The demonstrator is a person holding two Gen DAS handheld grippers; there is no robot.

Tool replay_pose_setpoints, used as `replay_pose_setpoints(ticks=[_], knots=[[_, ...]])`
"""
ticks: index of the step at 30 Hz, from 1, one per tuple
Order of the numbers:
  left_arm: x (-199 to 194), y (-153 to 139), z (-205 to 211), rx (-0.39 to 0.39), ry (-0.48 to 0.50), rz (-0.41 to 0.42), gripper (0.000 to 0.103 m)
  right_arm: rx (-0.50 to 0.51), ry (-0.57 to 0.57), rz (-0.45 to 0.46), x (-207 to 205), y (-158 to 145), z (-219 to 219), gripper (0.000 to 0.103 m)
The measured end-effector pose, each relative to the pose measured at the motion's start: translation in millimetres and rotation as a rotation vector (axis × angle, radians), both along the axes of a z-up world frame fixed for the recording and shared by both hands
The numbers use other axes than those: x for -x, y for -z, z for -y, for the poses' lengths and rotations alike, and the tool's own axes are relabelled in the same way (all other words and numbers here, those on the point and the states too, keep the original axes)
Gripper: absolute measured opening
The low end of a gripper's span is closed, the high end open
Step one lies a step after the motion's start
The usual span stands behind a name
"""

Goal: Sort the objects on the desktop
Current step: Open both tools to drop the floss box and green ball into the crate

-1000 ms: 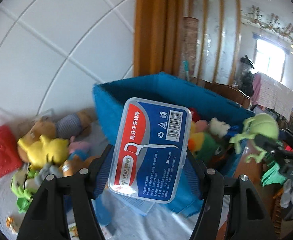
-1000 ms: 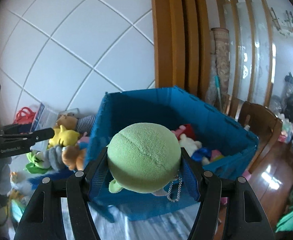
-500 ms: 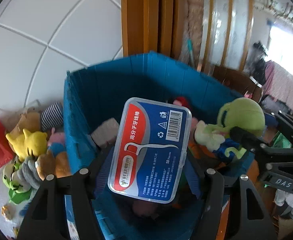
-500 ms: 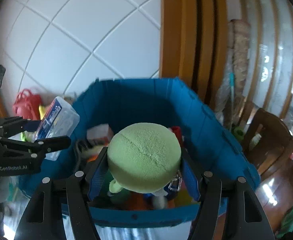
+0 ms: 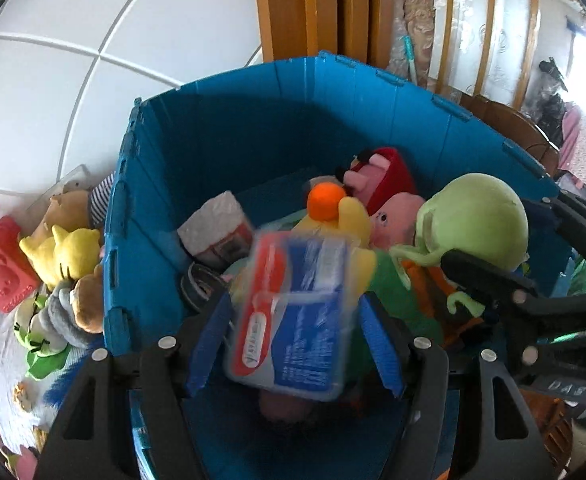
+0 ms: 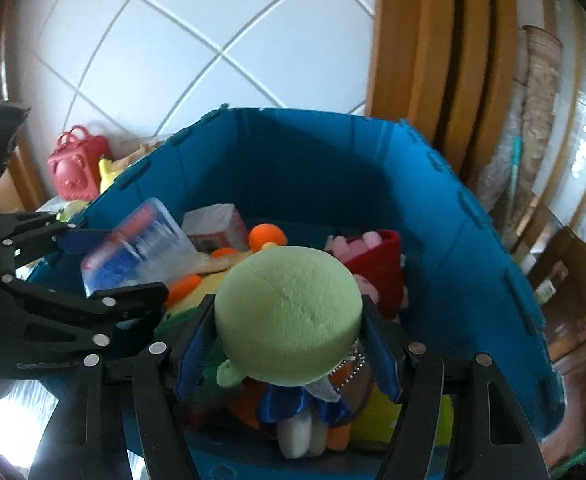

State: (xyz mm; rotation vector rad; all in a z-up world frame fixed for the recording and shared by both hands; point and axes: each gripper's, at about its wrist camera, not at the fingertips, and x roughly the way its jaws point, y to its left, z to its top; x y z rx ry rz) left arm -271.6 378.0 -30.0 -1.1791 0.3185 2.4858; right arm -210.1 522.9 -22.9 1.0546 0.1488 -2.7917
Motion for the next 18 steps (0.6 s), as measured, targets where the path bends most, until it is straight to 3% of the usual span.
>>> replay_pose_setpoints(ticks=[2,7,14,18], knots=[[-0.4,1.0,1.3,0.002,-0.006,0.001,0.072,-0.002,-0.018,0.01,0.4,3.9,4.5,0.068],[-1.5,2.2,4.4,0.003,-0.019,0.004,0.073,-0.003,-0.019,0.019,0.8,7.7,7.2,0.074],[-4.9,-2.0,9.6,-0.014,-0.021,-0.008,0.073,0.003,0.0,0.001,-5.6,2.2,2.7,0.103],[-10.5,-9.6,15.7,-0.032,-0.027,-0.033,0.073,0.012,0.02,-0.016,-13.4,-3.0,0.1,0.103]])
